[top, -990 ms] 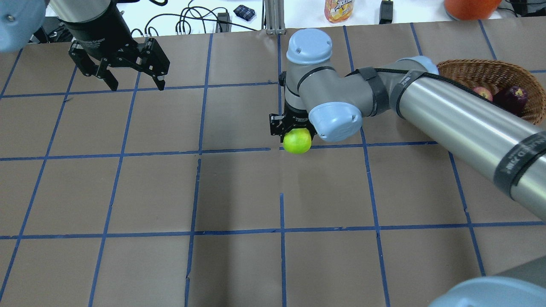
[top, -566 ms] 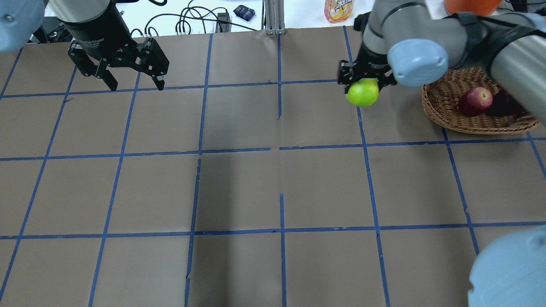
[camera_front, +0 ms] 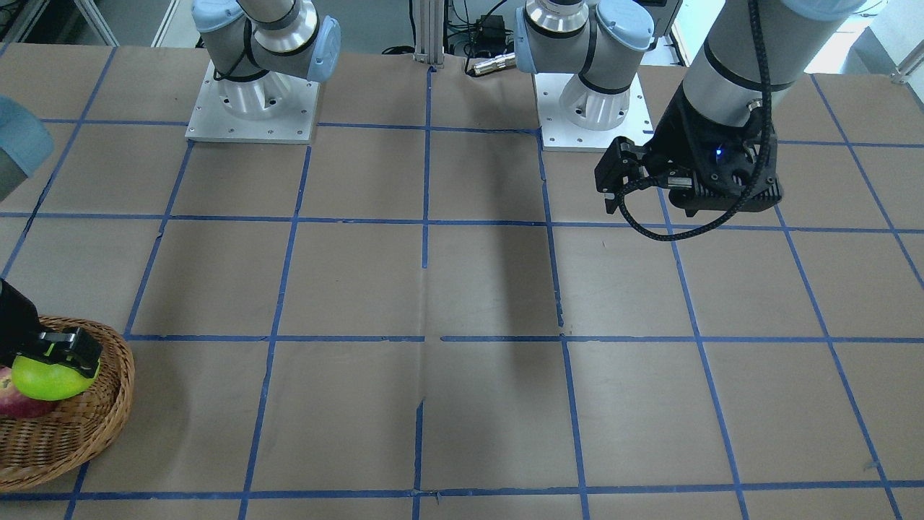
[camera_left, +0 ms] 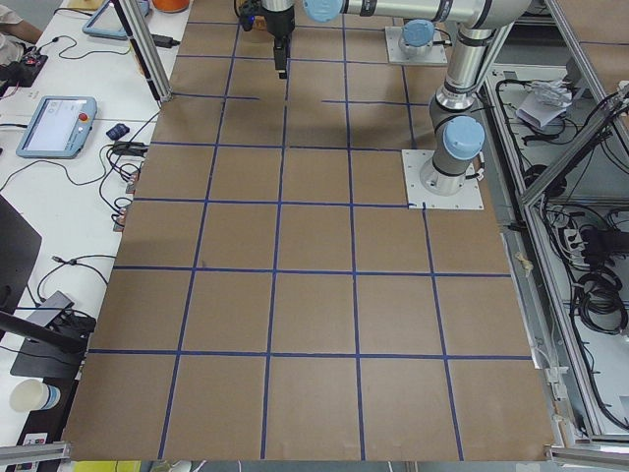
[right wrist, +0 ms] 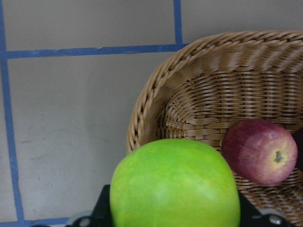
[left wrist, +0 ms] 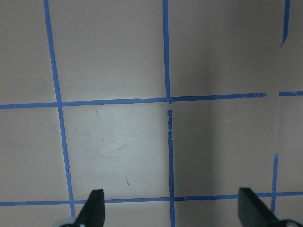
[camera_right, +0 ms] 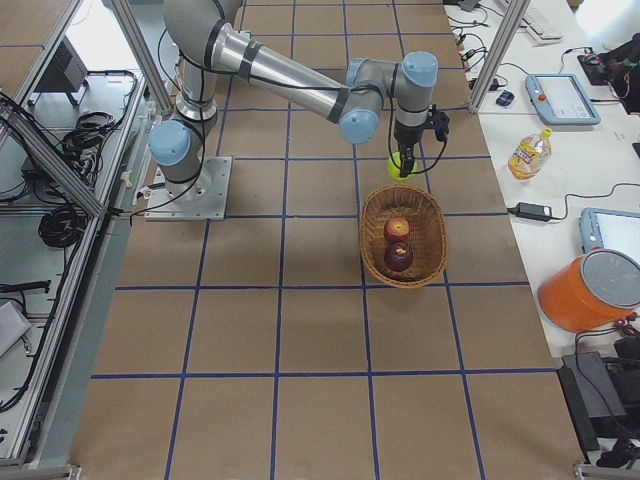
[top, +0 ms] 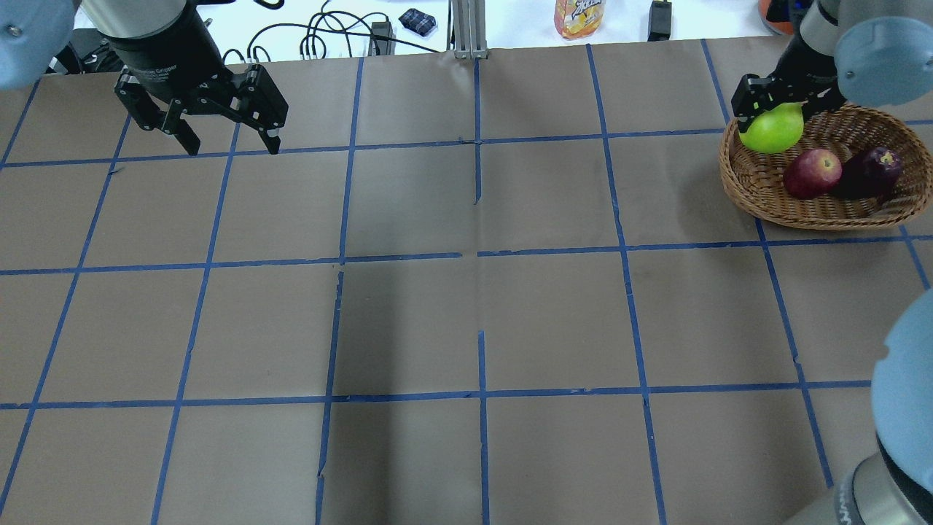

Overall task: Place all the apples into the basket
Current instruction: 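Lower the green apple into the basket and open the right gripper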

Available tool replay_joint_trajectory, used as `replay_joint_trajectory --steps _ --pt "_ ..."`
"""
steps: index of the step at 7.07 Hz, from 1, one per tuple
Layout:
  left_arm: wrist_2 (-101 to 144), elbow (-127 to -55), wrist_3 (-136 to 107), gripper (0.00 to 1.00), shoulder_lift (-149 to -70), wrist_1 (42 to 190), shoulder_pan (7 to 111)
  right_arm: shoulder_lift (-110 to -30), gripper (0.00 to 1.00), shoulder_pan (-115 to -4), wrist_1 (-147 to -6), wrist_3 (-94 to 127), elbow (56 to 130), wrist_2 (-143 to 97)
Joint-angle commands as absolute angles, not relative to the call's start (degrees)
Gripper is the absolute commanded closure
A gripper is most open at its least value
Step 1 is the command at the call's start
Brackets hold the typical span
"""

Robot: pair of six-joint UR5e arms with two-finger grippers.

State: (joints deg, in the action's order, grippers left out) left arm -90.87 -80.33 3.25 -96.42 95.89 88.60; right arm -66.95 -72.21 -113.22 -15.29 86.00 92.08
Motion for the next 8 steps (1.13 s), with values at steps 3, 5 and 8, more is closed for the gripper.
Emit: replay_joint_trajectory --steps 3,5,8 --pt "-90.88 -80.42 3.25 0.0 -96.42 95.89 88.59 -63.02 1.0 -69.26 -113.47 -18.37 86.75 95.01" --pt "-90.88 -80.42 3.25 0.0 -96.42 95.89 88.42 -61.27 0.52 -69.26 -113.21 -18.37 87.01 94.75" --pt "-90.79 -80.42 3.25 0.0 -96.42 95.89 88.5 -59.77 0.0 -69.26 -113.47 -18.54 87.19 95.18"
